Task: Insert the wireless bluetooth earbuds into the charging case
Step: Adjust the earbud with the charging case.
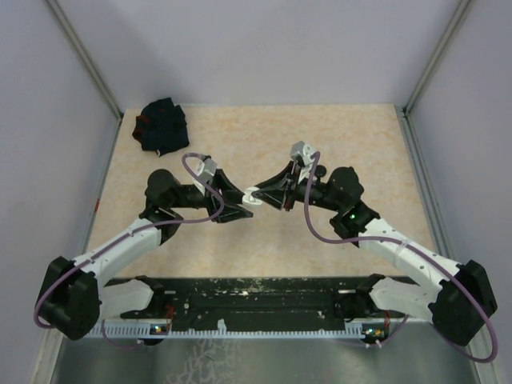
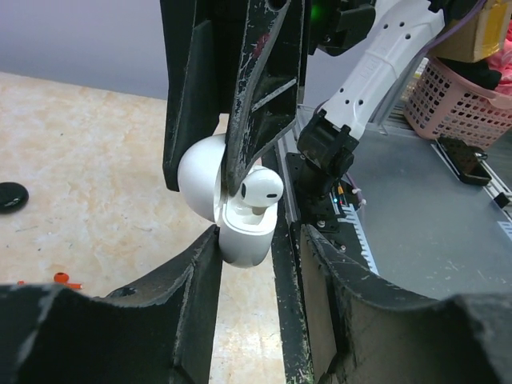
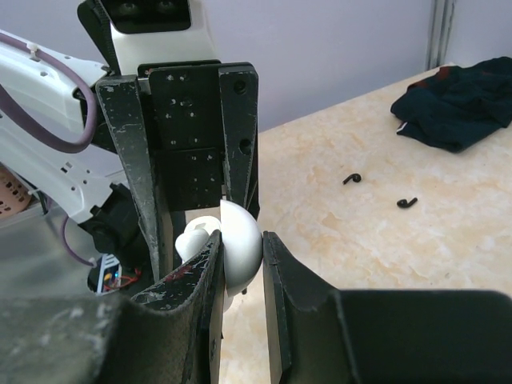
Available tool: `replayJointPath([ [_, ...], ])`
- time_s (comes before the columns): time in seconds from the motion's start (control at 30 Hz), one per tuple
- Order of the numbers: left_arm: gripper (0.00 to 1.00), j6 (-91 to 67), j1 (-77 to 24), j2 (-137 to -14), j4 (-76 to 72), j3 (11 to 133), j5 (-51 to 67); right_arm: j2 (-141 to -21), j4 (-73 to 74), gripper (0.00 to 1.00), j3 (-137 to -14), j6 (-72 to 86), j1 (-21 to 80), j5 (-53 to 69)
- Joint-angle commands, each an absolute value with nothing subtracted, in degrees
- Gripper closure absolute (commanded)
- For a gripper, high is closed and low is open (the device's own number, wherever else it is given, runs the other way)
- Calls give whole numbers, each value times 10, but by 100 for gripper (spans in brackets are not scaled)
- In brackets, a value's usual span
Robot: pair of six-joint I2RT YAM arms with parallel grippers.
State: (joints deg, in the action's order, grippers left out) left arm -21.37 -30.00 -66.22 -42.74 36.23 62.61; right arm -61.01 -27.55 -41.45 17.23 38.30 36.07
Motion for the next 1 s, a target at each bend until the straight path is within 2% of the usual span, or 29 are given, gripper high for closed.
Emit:
replayJointPath([
  [0.0, 52, -235, -299, -650, -483, 354, 643, -609, -325, 100, -420, 185, 376, 374],
  [0.3, 64, -236, -299, -650, -484, 349, 629, -619, -334, 99, -418, 190, 376, 388],
  [0.37, 63, -236, -300, -650, -481, 350, 628, -620, -334, 99, -417, 188, 377, 390],
  [0.5, 54, -235, -299, -650, -476, 350, 625, -617, -336, 99, -414, 186, 376, 389],
  [0.6, 53, -237, -299, -648, -476, 349, 614, -616, -344, 99, -411, 187, 376, 390],
  [0.87, 54, -253, -300, -649, -503, 340, 595, -617, -352, 99, -409, 190, 377, 394],
  [0.97, 59, -258, -299, -653, -509, 340, 595, -618, -353, 99, -409, 191, 376, 397],
])
